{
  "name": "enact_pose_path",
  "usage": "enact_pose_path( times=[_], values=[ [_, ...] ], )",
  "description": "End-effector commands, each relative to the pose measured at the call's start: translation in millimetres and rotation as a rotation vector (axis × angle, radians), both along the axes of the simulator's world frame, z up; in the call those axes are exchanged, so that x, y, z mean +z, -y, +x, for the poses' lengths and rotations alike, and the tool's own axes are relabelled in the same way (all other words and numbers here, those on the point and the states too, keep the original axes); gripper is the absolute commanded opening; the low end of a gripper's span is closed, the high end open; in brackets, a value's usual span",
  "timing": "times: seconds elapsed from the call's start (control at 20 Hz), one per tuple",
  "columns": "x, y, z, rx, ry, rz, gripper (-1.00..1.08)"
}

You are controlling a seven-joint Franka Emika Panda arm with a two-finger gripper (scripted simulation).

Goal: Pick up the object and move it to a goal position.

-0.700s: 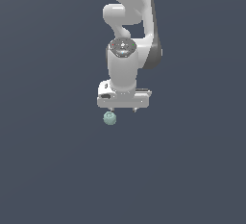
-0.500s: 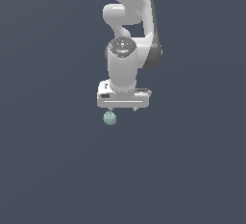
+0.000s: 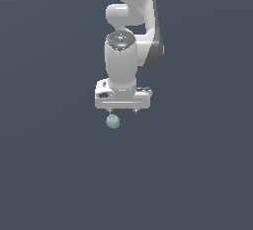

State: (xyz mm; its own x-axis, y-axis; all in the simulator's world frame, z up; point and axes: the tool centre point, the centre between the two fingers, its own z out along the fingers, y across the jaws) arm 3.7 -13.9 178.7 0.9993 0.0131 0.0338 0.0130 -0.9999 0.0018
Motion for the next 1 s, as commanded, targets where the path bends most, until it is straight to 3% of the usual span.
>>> enact_pose_path(
  times=[0.0,0.45,0.95],
  values=[
    [-1,0,0,-0.002,-0.001,0.000,1.00],
    [-18,10,-6,-0.107,-0.008,0.006,1.00],
    [-60,37,-24,-0.372,-0.024,0.013,1.00]
  ],
)
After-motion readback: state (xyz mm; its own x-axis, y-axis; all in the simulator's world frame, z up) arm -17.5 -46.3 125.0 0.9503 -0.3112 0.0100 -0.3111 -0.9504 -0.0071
